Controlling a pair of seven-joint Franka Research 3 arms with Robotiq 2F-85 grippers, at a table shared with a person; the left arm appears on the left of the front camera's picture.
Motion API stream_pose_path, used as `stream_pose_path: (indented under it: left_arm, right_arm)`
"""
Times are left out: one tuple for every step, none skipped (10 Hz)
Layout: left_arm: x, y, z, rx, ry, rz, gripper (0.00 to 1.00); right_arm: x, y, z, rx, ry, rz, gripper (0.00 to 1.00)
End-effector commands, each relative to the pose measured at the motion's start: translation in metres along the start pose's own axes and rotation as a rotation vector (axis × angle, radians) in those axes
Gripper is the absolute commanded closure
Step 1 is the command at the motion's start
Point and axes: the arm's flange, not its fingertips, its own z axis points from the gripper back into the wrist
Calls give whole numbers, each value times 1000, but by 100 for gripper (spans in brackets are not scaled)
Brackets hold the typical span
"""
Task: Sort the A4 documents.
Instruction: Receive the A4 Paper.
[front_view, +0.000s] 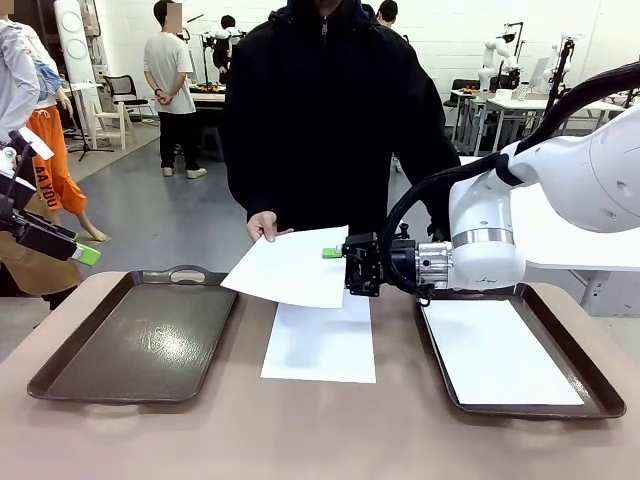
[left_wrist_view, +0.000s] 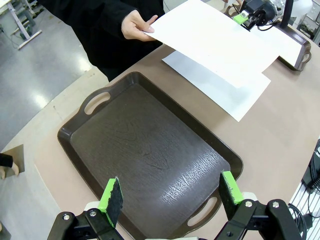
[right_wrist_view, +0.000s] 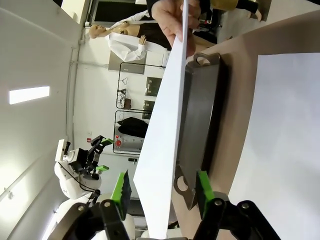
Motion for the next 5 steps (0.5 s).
stream_pose_path:
  left_arm:
    - [-2, 3, -1, -15, -8, -15, 0]
    - [-2, 3, -1, -15, -8, -15, 0]
    - [-2, 3, -1, -15, -8, -15, 0]
    - [-2, 3, -1, -15, -8, -15, 0]
    - [-2, 3, -1, -15, -8, -15, 0]
  right_arm:
    - [8, 0, -6, 19, 19, -27, 48]
    - [8, 0, -7, 23, 21, -27, 60]
    - [8, 1, -9, 29, 25, -29, 66]
    - [9, 2, -13, 34, 30, -27, 77]
    - [10, 2, -15, 37, 30, -30, 84]
